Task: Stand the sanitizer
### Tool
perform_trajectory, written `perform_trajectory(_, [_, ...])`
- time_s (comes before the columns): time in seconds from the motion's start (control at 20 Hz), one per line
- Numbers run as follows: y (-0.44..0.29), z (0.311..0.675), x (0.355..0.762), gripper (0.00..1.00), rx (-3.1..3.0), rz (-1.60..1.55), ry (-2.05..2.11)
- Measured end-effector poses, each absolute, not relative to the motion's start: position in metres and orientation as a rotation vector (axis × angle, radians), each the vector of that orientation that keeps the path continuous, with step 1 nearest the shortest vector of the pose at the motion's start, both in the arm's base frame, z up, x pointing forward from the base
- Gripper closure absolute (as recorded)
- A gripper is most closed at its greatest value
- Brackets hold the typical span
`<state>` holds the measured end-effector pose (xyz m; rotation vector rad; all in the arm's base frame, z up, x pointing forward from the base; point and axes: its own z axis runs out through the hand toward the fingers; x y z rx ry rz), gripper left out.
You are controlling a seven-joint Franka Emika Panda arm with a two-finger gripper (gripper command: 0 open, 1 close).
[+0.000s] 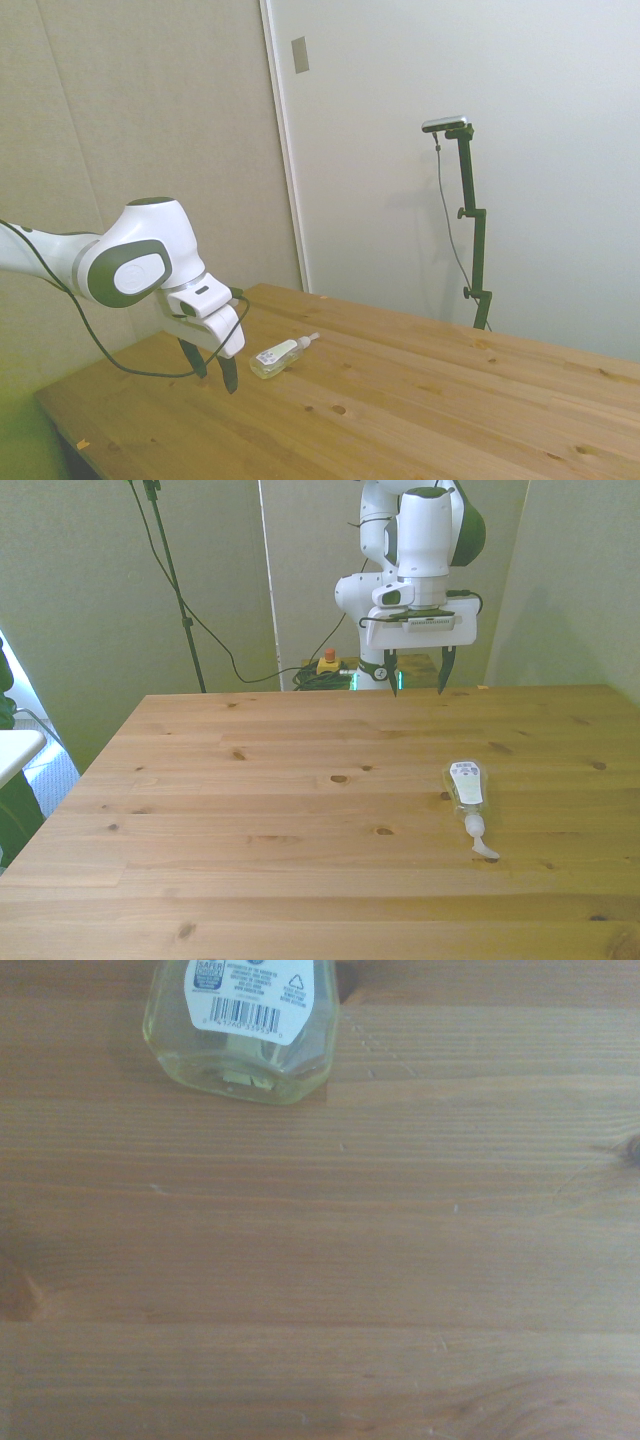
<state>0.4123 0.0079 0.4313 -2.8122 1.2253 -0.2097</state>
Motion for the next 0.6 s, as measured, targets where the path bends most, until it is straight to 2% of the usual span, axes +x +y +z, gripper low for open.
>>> perform_trajectory(0.25, [0.009, 0.434, 0.426, 0.0, -2.822, -0.22, 1.228])
perform_trajectory(0.6, [0.025, 0.463, 0.517, 0.0, -2.781, -0.354, 1.34])
